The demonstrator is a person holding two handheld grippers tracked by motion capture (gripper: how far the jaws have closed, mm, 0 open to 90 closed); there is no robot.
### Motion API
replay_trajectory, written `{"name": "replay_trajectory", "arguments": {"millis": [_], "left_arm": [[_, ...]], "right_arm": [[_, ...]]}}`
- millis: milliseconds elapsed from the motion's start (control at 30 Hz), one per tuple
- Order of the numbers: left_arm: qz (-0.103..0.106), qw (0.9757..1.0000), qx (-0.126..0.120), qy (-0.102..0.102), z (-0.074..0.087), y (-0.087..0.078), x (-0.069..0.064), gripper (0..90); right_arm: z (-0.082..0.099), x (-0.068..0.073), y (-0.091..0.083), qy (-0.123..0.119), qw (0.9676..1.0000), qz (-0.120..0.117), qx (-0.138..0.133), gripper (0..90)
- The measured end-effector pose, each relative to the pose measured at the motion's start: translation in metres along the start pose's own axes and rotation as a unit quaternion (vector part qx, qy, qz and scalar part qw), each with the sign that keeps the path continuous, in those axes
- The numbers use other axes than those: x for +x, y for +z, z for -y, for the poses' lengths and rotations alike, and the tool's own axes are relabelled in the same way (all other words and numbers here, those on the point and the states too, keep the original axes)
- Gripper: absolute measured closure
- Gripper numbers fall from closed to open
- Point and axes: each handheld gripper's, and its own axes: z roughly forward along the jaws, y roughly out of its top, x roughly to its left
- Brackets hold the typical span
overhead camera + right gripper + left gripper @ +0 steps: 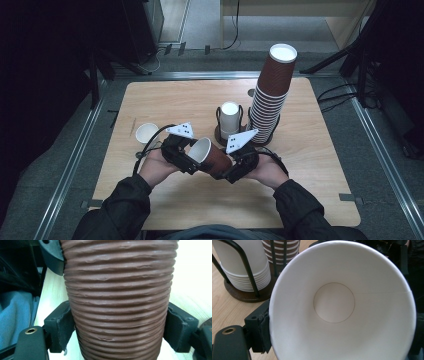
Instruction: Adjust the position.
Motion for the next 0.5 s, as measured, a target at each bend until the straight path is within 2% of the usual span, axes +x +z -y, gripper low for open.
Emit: {"name": "replay_trajectory", "arguments": {"millis": [167,333,400,500], "left_arm": [[-0.004,1.0000,-0.007,-0.005,0.001,-0.008,0.003,9.9],[-0.021,0.9998,0.002,0.002,0.003,-0.013,0.004,9.8],[-0.026,0.9996,0.004,0.005,0.003,-0.015,0.005,9.8],[-0.034,0.9994,0.007,0.008,0.004,-0.017,0.006,9.8]], "right_arm": [[0.001,0.000,0.000,0.008,0.9998,0.006,0.015,17.9],[0.003,0.002,-0.004,0.021,0.9990,0.022,0.032,16.3],[0.004,0.003,-0.008,0.017,0.9990,0.029,0.030,16.3],[0.004,0.004,-0.015,0.027,0.9988,0.031,0.027,16.4]]}}
